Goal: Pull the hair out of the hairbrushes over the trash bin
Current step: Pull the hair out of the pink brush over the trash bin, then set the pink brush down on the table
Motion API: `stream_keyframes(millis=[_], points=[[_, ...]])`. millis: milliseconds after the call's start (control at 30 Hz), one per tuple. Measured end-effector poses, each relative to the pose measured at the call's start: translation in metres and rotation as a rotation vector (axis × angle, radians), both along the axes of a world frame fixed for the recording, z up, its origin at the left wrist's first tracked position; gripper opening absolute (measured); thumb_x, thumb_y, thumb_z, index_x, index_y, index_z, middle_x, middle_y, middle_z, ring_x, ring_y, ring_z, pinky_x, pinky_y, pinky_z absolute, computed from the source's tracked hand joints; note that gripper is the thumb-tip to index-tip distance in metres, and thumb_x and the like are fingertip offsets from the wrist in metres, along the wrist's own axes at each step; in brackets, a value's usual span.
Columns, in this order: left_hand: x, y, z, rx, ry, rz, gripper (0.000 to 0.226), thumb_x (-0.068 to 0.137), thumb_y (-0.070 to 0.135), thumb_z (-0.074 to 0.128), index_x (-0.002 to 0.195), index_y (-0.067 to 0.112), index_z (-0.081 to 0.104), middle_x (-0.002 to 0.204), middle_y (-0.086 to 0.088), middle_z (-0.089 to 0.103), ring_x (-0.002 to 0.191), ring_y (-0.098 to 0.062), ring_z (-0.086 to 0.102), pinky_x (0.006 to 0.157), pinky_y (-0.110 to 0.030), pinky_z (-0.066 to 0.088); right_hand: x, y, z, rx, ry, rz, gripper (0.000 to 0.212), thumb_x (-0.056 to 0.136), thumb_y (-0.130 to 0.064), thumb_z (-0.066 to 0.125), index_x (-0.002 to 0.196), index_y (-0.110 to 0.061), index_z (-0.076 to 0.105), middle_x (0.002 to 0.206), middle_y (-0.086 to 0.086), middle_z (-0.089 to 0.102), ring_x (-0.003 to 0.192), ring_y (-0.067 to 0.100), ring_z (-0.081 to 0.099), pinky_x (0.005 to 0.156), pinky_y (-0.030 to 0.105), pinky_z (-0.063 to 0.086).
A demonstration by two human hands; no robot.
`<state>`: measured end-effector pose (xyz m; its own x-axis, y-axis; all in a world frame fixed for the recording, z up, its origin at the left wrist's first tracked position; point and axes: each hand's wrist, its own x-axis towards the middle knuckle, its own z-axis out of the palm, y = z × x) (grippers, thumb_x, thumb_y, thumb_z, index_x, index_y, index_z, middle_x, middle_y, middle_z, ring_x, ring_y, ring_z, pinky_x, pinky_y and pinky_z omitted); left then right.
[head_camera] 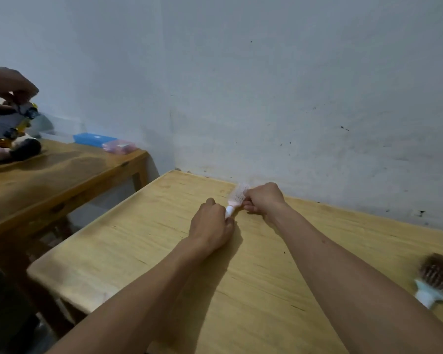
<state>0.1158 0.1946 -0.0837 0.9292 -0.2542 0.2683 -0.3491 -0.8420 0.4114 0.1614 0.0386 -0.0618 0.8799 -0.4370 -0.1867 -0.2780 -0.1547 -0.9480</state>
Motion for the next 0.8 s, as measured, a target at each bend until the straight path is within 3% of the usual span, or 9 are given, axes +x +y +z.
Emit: stream_keyframes(millis=[167, 333, 467, 567, 667, 800], points=[[0.023, -0.015, 0.002, -0.055, 0.053, 0.011, 0.028, 0.092, 0.026, 0.055, 0.092, 0.001, 0.067, 0.107, -0.014, 0.053, 0.085, -0.031, 0.056, 0.065, -0.034, 0.039, 0.026, -0.007, -0.005, -0.011, 0.003, 0.007, 0.007, 0.087, 0.002, 0.064, 0.086, 0.005, 0.071, 0.075, 0.016, 0.071, 0.070, 0.029, 0.072, 0.081, 0.046, 0.064], [0.036, -0.020, -0.001, -0.099, 0.089, 0.019, 0.020, 0.088, 0.021, 0.058, 0.082, 0.003, 0.062, 0.105, -0.015, 0.055, 0.088, -0.035, 0.059, 0.061, -0.034, 0.038, 0.039, -0.013, -0.012, -0.023, 0.000, -0.016, 0.015, 0.087, 0.001, 0.066, 0.074, 0.004, 0.071, 0.065, 0.016, 0.071, 0.072, 0.033, 0.076, 0.081, 0.048, 0.064], [0.036, -0.021, -0.002, -0.066, 0.087, 0.026, 0.026, 0.091, 0.024, 0.056, 0.097, 0.001, 0.066, 0.111, -0.016, 0.055, 0.093, -0.033, 0.058, 0.065, -0.035, 0.041, 0.034, -0.014, -0.010, -0.022, -0.001, 0.003, 0.012, 0.089, 0.002, 0.063, 0.082, 0.009, 0.070, 0.067, 0.018, 0.069, 0.060, 0.029, 0.069, 0.069, 0.041, 0.064], [0.027, -0.022, 0.004, 0.108, -0.032, 0.038, 0.041, 0.091, 0.036, 0.053, 0.116, 0.005, 0.060, 0.120, -0.015, 0.054, 0.107, -0.031, 0.051, 0.084, -0.038, 0.043, 0.018, -0.020, 0.000, -0.097, 0.005, 0.006, 0.012, 0.088, 0.001, 0.060, 0.080, 0.003, 0.070, 0.067, 0.015, 0.066, 0.055, 0.025, 0.064, 0.061, 0.034, 0.059], [0.015, -0.024, 0.011, 0.160, -0.186, 0.067, 0.048, 0.091, 0.046, 0.050, 0.122, 0.009, 0.055, 0.121, -0.013, 0.055, 0.109, -0.029, 0.047, 0.090, -0.038, 0.041, -0.004, -0.037, 0.020, -0.179, 0.002, 0.015, 0.014, 0.091, -0.009, 0.062, 0.099, 0.000, 0.070, 0.080, 0.014, 0.073, 0.066, 0.023, 0.072, 0.077, 0.039, 0.064], [-0.007, -0.047, 0.023, 0.080, -0.204, -0.008, 0.049, 0.092, 0.046, 0.050, 0.124, 0.009, 0.056, 0.123, -0.013, 0.058, 0.112, -0.030, 0.047, 0.092, -0.039, 0.041, -0.044, -0.076, 0.052, -0.300, -0.017, 0.011, 0.024, 0.090, -0.009, 0.063, 0.109, 0.004, 0.070, 0.097, 0.016, 0.072, 0.082, 0.028, 0.076, 0.073, 0.039, 0.065]])
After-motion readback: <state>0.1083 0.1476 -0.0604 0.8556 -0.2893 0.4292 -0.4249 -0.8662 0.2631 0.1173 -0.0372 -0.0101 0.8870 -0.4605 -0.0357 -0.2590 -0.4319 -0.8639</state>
